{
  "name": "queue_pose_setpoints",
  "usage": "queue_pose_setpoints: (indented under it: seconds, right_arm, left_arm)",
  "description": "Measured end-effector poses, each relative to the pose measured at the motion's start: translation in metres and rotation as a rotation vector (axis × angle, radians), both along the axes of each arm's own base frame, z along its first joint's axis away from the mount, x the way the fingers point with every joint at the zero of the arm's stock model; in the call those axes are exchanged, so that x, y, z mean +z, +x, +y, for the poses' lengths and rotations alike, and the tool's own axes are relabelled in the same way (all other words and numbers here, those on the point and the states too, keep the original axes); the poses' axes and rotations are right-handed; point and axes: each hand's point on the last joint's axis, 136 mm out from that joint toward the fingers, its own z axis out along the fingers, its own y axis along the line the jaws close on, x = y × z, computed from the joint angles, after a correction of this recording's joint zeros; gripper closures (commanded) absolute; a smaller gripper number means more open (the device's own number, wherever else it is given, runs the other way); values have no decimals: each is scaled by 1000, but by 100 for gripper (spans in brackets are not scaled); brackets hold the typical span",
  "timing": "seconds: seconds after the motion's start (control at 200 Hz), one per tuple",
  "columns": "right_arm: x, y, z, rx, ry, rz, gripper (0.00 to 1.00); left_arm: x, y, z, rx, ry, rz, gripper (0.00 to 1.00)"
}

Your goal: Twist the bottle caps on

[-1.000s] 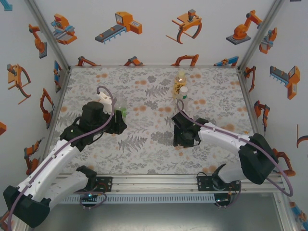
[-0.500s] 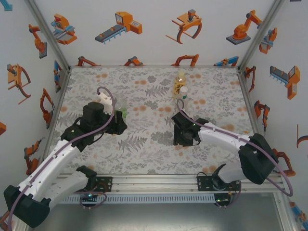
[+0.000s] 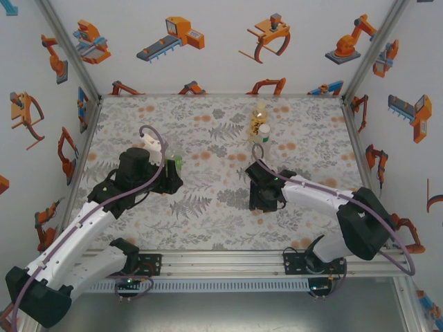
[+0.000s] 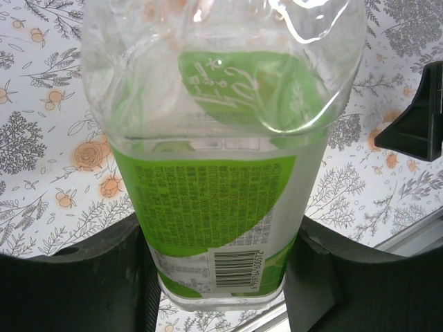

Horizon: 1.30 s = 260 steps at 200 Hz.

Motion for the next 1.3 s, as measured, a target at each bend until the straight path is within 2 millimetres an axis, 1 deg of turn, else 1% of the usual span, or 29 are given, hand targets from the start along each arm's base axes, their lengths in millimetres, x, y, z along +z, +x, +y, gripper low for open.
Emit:
queue_pose_setpoints:
  seconds: [0.135,0.215,0.295,0.426,0.561,0.646,0.796,0.871,0.971,1.057,1.162,1.302]
  right_arm:
    - [-4,0,0,-3,-1,3,54]
    - [-7,-1,-1,-3,-4,6,55]
    - [-10,-2,-2,-7,-3,8,60]
    - [-11,-2,-1,-15,1,7,73]
    - [-11,-1,0,-21,10,5,80]
    - [-10,1,5,-18,36,-3,81]
    - [-10,7,23,0,146,-19,81]
    - [-9,9,28,-1,200,-24,79]
    - [-9,12,24,-30,241,-24,73]
    - [-8,13,13,-79,260,-33,66]
    - [-6,9,-2,-122,260,-48,57]
    - [-4,3,-16,-148,211,-53,52]
  left_arm:
    - [-1,0,0,2,-2,3,100]
    - [0,0,0,3,-6,2,100]
    - [0,1,-1,4,-10,1,100]
    - [1,1,-1,5,-11,1,100]
    - [2,2,-1,5,-15,-4,100]
    - [2,2,-1,4,-16,-3,100]
    - [1,2,-1,7,-16,0,100]
    - [0,3,-1,6,-16,3,100]
    - [-1,3,-2,4,-15,8,100]
    - [-2,3,-2,2,-15,14,100]
    - [-3,3,-3,1,-16,17,100]
    - [-6,5,-5,-2,-16,25,100]
